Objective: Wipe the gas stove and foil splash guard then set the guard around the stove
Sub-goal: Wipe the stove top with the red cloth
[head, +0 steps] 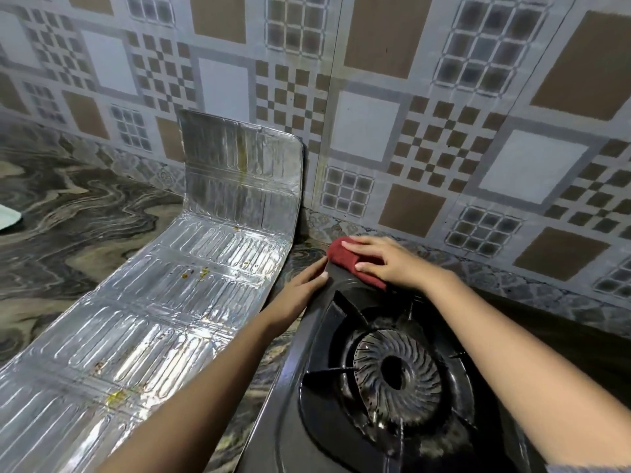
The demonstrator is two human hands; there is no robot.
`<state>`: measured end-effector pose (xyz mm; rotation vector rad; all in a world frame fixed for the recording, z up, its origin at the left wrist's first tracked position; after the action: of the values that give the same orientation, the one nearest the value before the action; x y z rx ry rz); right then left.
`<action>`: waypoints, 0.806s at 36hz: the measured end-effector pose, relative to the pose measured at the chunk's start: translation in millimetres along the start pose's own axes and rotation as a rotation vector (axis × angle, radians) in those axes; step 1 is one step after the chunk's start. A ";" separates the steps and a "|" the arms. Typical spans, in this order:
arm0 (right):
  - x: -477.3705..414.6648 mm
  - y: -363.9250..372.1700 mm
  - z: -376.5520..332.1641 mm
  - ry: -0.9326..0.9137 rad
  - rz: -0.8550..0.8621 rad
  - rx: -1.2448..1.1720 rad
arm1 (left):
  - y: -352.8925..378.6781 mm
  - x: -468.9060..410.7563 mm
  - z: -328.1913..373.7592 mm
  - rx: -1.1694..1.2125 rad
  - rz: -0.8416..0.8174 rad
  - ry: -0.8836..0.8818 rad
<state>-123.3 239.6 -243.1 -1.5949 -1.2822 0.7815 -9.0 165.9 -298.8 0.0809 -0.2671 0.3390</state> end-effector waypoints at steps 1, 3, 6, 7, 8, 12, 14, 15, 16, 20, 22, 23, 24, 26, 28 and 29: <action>-1.3 -1.4 0.0 0.013 0.014 0.015 | -0.1 -0.7 -1.4 0.022 -0.006 -0.007; -3.0 -4.7 -1.0 0.026 0.016 0.022 | -0.2 -1.8 -4.3 0.043 -0.009 -0.021; -3.9 -11.3 -5.2 -0.035 0.020 0.095 | 1.0 -2.3 -4.7 0.046 -0.020 -0.036; -3.9 -12.0 -7.3 -0.079 0.019 0.117 | 1.6 -2.4 -4.5 0.054 -0.028 -0.034; -3.6 -10.5 -9.8 -0.123 0.005 0.120 | 2.4 -1.9 -4.2 0.065 -0.039 -0.033; -9.8 11.5 -19.6 -0.235 -0.098 0.122 | 4.3 -1.3 -5.5 0.111 -0.085 -0.023; -17.0 19.9 -20.1 -0.232 -0.099 0.141 | 4.6 -1.4 -5.4 0.138 -0.098 -0.012; -21.0 22.3 -18.1 -0.209 -0.089 0.133 | 4.4 -2.2 -6.2 0.156 -0.102 -0.010; -24.1 23.4 -15.7 -0.180 -0.082 0.119 | 3.9 -2.6 -7.0 0.173 -0.105 -0.012; -32.1 24.2 -9.5 -0.082 -0.055 0.080 | 3.7 -4.1 -9.4 0.207 -0.124 -0.013; -34.1 24.5 -6.9 -0.020 -0.037 0.070 | 3.2 -5.2 -10.3 0.216 -0.128 -0.013; -34.9 24.3 -5.8 0.013 -0.022 0.068 | 2.6 -6.4 -11.4 0.222 -0.127 -0.014; -35.5 22.8 -6.0 0.044 -0.001 0.069 | 2.2 -7.0 -12.2 0.225 -0.128 -0.018; -36.7 20.0 -6.1 0.112 0.041 0.083 | 1.7 -8.7 -13.9 0.230 -0.135 -0.022; -37.8 19.7 -6.1 0.190 0.064 0.097 | 1.2 -10.7 -15.7 0.229 -0.138 -0.022; -38.5 20.0 -6.2 0.228 0.073 0.103 | 0.8 -11.9 -16.5 0.229 -0.141 -0.019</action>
<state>-120.0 200.0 -261.7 -1.6039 -1.0101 0.6774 -16.1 164.9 -317.9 0.3270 -0.2393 0.2279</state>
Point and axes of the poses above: each hand's wrist, its own x-axis away from the middle knuckle, its own y-axis out of the palm, z = x × y, the point moved 9 cm from there along -x, towards the middle knuckle, and after that the axes turned 11 degrees about -y, right-handed, at the moved point
